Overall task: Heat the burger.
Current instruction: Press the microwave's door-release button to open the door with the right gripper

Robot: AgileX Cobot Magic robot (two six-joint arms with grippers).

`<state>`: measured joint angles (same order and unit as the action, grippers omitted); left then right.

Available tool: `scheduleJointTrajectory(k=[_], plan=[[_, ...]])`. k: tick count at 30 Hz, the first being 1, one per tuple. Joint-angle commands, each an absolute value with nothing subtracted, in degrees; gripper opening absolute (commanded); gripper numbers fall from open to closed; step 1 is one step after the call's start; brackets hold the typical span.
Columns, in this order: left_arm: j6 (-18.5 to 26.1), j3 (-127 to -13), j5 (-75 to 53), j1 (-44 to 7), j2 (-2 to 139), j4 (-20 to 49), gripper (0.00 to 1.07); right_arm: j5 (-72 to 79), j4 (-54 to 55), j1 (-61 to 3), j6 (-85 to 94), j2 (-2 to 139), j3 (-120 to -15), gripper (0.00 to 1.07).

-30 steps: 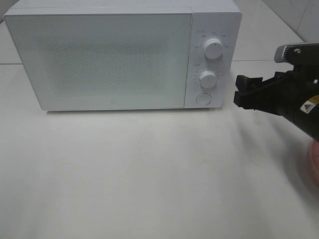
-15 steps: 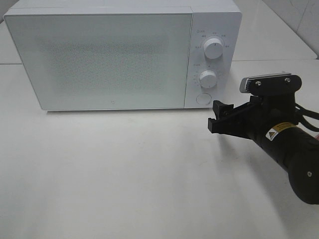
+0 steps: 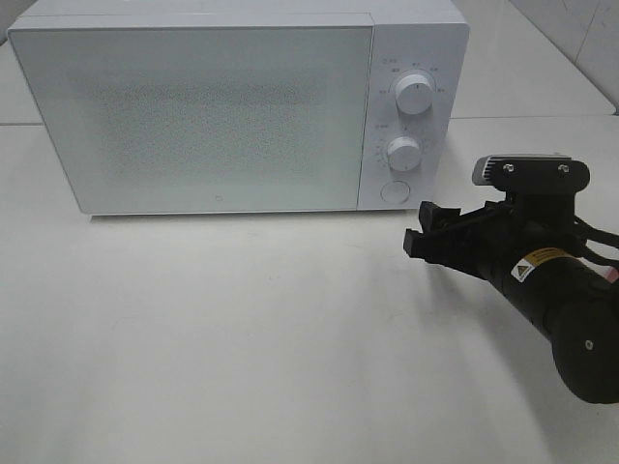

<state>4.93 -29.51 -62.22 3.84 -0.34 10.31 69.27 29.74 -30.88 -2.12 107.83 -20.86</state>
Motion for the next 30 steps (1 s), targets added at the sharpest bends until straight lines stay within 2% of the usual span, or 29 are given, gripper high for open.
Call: scheduleJointTrajectory(k=[1,2,4,5,8,10,11,13,15,16,19,21,24,30], plan=[[4.7,-29.51,-61.42,3.95,-1.55,10.37,0.98,71.28,29.45,-31.05,-11.57,107.72,-20.97,0.62],[4.7,-29.51,-61.42,3.95,-1.55,10.37,0.98,71.28,29.51,-31.05,-18.16,107.72,-20.97,0.57],[4.7,-29.51,-61.42,3.95,-1.55,10.37,0.98,71.28,29.51,-31.05,-21.66,107.72,-20.97,0.54],[4.7,-29.51,-61.42,3.95,-1.55,10.37,0.98,71.16,29.51,-31.05,-28.13,107.72,-20.97,0.49],[4.7,-29.51,-61.42,3.95,-1.55,10.37,0.98,70.87,29.51,-31.05,-31.11,107.72,-20.97,0.46],[4.7,-29.51,-61.42,3.95,-1.55,10.37,0.98,70.47,29.51,-31.05,-45.15,107.72,-20.97,0.32],[4.7,-29.51,-61.42,3.95,-1.55,10.37,0.98,70.47,29.51,-31.05,-45.15,107.72,-20.97,0.32],[4.7,-29.51,-61.42,3.95,-1.55,10.37,0.98,70.59,29.51,-31.05,-52.54,107.72,-20.97,0.22],[4.7,-29.51,-61.42,3.95,-1.55,10.37,0.98,70.59,29.51,-31.05,-54.66,107.72,-20.97,0.2],[4.7,-29.51,-61.42,3.95,-1.55,10.37,0.98,70.7,29.51,-31.05,-60.62,107.72,-20.97,0.15],[4.7,-29.51,-61.42,3.95,-1.55,10.37,0.98,70.7,29.51,-31.05,-63.83,107.72,-20.97,0.13],[4.7,-29.51,-61.42,3.95,-1.55,10.37,0.98,70.53,29.45,-31.05,-74.54,107.72,-20.97,0.04],[4.7,-29.51,-61.42,3.95,-1.55,10.37,0.98,70.53,29.39,-31.05,-78.61,107.72,-20.97,0.0],[4.7,-29.51,-61.42,3.95,-1.55,10.37,0.98,69.21,28.99,-31.05,-84.4,107.72,-20.97,0.0]])
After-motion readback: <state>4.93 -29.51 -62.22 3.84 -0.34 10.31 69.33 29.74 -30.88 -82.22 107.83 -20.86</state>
